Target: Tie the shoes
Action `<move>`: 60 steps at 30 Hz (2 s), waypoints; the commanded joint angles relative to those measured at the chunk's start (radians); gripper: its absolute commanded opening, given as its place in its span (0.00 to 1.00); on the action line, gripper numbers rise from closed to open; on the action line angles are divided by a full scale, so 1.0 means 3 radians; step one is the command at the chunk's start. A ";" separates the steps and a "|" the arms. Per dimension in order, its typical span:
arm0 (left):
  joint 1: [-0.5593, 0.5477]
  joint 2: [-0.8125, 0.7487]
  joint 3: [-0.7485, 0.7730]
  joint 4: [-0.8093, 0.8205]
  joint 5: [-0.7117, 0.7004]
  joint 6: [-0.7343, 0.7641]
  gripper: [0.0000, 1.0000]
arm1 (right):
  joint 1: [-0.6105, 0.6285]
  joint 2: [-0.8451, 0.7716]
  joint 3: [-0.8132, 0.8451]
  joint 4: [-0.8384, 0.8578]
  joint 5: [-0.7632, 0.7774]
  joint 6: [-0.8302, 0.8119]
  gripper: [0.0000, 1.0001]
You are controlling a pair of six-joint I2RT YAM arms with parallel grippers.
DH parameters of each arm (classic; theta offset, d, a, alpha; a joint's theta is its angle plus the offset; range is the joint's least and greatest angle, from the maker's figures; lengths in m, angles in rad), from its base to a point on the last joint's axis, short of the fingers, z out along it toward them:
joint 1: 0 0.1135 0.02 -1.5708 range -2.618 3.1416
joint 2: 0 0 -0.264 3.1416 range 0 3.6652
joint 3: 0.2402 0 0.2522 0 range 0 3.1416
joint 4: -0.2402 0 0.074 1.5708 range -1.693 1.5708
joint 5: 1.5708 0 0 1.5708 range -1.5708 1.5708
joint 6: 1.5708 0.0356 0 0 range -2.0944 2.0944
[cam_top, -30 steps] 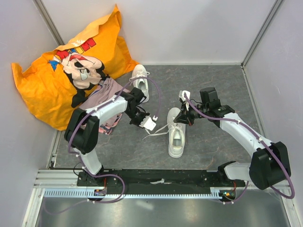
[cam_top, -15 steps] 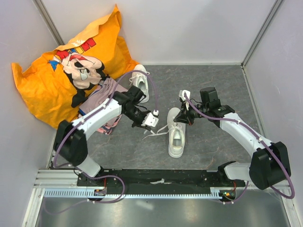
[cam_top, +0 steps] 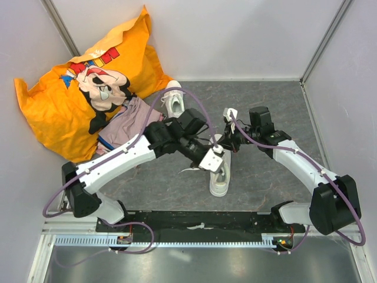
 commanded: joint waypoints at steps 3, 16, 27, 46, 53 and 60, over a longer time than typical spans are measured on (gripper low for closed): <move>-0.0374 0.0454 0.0406 0.1061 -0.0112 -0.0845 0.02 | -0.0012 0.0003 0.0019 0.0214 -0.0096 0.0066 0.00; -0.0471 0.0564 0.0157 0.1614 -0.0542 -0.1235 0.45 | -0.0007 -0.0002 -0.0037 0.0239 -0.0239 -0.0021 0.00; 0.0494 -0.0343 -0.0780 0.2028 -0.0475 -0.2324 0.50 | -0.0002 -0.0002 -0.0032 0.0270 -0.0362 -0.0005 0.00; 0.1216 -0.0552 -0.1704 0.2759 -0.0388 -0.3132 0.49 | 0.0407 0.0294 0.0187 0.0076 0.0056 -0.0128 0.00; 0.1288 -0.0757 -0.2032 0.2851 -0.0393 -0.3413 0.48 | 0.0606 0.0402 0.0331 -0.0021 0.0307 -0.0128 0.20; 0.1344 -0.0875 -0.2165 0.2948 -0.0414 -0.3602 0.50 | 0.0632 0.0320 0.0663 -0.0430 0.0496 -0.0210 0.53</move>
